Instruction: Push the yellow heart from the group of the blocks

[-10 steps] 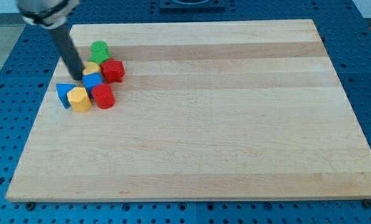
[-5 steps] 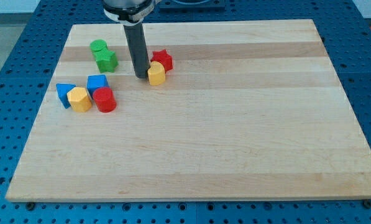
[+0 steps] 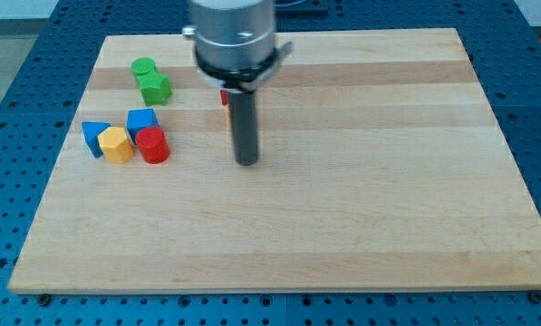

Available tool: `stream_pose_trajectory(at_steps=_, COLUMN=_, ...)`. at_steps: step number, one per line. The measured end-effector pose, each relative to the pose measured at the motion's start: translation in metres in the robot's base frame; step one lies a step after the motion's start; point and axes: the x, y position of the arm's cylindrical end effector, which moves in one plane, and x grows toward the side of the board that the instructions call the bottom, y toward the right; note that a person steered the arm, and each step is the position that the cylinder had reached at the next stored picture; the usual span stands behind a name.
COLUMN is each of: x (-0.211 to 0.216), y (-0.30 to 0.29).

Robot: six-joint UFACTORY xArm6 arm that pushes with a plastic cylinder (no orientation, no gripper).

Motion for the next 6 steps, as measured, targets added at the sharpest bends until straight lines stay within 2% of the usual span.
stream_pose_trajectory(at_steps=1, x=-0.006, y=-0.036)
stream_pose_trajectory(at_steps=3, x=-0.077, y=-0.043)
stream_pose_trajectory(at_steps=4, x=-0.074, y=-0.043)
stream_pose_trajectory(at_steps=5, x=-0.055, y=-0.017)
stream_pose_trajectory(at_steps=6, x=-0.029, y=0.041)
